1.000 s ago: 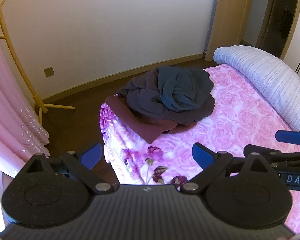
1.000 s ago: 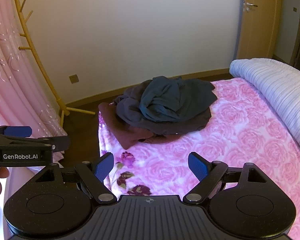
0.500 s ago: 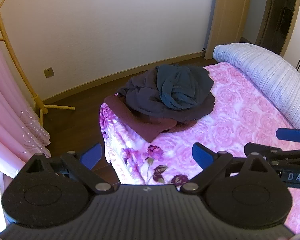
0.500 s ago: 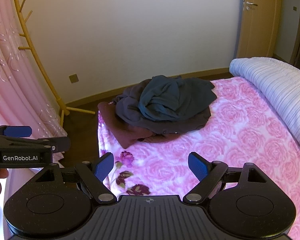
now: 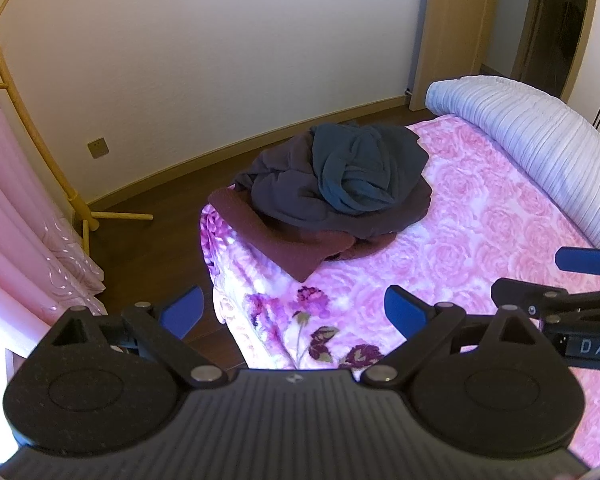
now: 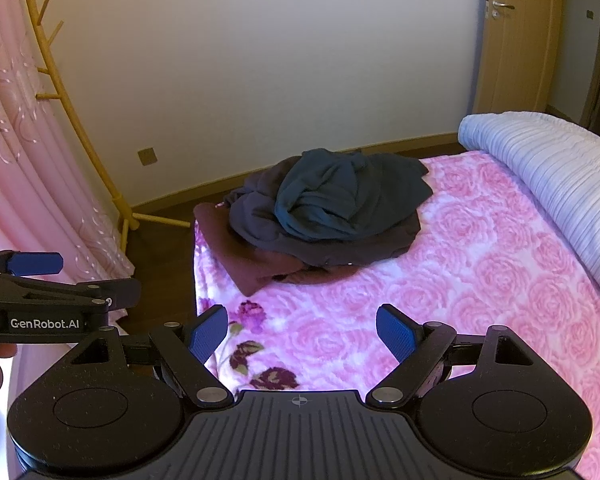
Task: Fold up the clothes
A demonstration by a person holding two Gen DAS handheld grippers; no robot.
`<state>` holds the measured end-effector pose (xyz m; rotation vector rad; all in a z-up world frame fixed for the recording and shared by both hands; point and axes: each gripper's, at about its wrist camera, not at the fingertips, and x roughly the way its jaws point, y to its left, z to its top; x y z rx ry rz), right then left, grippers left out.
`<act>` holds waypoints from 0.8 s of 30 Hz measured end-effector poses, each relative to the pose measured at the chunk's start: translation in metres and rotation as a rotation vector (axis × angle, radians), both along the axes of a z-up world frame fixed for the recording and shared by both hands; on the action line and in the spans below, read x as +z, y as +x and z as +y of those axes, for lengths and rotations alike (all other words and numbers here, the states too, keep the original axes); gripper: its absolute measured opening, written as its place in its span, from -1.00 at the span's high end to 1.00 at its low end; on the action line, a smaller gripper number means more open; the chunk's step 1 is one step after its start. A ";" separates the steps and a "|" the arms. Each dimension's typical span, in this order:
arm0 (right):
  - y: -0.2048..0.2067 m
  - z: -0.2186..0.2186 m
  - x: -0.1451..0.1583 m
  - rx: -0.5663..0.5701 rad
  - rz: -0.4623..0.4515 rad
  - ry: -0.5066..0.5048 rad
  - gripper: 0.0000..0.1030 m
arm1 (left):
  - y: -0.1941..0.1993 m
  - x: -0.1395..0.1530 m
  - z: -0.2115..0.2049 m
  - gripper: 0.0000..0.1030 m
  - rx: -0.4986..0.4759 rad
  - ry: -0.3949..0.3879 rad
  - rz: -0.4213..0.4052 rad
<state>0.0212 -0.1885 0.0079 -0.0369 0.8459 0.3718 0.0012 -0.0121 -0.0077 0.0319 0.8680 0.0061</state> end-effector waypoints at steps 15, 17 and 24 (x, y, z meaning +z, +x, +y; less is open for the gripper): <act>0.002 -0.001 0.001 0.006 0.001 0.004 -0.64 | 0.000 0.001 -0.002 -0.86 0.007 0.014 0.002; 0.002 -0.001 0.001 0.006 0.001 0.005 -0.64 | 0.000 0.001 -0.002 -0.86 0.009 0.015 0.002; 0.002 -0.006 0.001 0.005 0.002 0.013 -0.64 | -0.004 0.002 -0.006 -0.86 0.015 0.022 0.000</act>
